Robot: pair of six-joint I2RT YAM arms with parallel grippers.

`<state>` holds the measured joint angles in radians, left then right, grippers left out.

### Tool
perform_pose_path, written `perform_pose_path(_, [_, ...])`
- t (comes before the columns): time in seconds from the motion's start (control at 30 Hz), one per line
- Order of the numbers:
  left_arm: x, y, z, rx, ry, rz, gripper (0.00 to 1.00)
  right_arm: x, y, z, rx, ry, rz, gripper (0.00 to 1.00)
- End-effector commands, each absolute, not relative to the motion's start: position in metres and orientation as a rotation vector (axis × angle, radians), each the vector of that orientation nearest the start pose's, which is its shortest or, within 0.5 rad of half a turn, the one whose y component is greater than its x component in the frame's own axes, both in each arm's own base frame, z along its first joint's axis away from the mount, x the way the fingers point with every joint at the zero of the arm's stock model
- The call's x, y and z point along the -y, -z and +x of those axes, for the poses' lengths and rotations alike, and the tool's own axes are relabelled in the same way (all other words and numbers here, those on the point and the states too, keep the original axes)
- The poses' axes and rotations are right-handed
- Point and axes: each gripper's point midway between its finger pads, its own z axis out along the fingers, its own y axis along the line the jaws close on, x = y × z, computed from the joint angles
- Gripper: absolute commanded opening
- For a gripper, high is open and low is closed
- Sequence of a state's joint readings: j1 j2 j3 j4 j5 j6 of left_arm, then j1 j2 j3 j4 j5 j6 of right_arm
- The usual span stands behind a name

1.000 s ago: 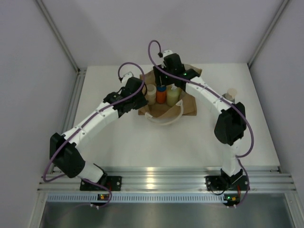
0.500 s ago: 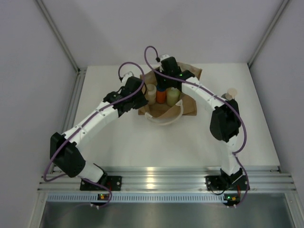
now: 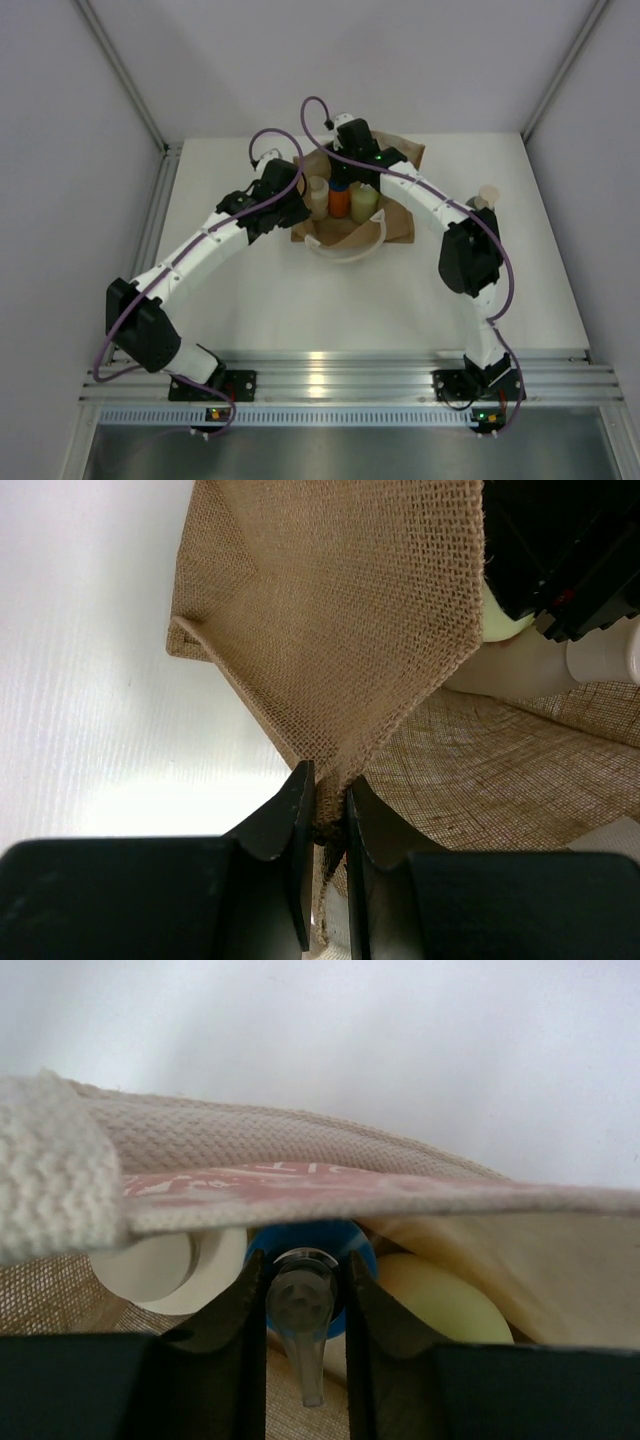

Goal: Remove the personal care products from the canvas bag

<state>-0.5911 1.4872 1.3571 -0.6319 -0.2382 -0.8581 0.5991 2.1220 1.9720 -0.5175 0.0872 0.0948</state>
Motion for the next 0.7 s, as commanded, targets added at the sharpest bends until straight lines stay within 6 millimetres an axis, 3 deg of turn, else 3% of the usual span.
perform_pose_path(0.0, [0.210, -0.181, 0.337, -2.433, 0.349, -0.391, 0.00, -0.329, -0.184, 0.493, -2.132, -0.323, -0.529, 0.10])
perform_pose_path(0.07, [0.210, -0.181, 0.337, -2.432, 0.349, -0.389, 0.00, -0.328, -0.201, 0.491, -2.104, -0.335, -0.520, 0.00])
perform_pose_path(0.2, [0.206, -0.182, 0.340, -2.423, 0.342, -0.400, 0.00, -0.326, -0.244, 0.485, -2.031, -0.363, -0.496, 0.00])
perform_pose_path(0.23, [0.206, -0.182, 0.340, -2.423, 0.340, -0.402, 0.00, -0.324, -0.267, 0.482, -1.991, -0.375, -0.482, 0.00])
perform_pose_path(0.3, [0.203, -0.184, 0.342, -2.417, 0.340, -0.412, 0.00, -0.321, -0.292, 0.477, -1.948, -0.391, -0.470, 0.00])
perform_pose_path(0.33, [0.203, -0.183, 0.342, -2.418, 0.338, -0.413, 0.00, -0.317, -0.316, 0.470, -1.906, -0.404, -0.456, 0.00])
perform_pose_path(0.4, [0.201, -0.185, 0.343, -2.415, 0.338, -0.417, 0.00, -0.312, -0.336, 0.464, -1.873, -0.411, -0.442, 0.00])
perform_pose_path(0.43, [0.201, -0.184, 0.343, -2.415, 0.338, -0.417, 0.00, -0.306, -0.356, 0.457, -1.840, -0.419, -0.435, 0.00])
perform_pose_path(0.67, [0.197, -0.184, 0.344, -2.414, 0.336, -0.426, 0.00, -0.285, -0.418, 0.422, -1.746, -0.442, -0.448, 0.00])
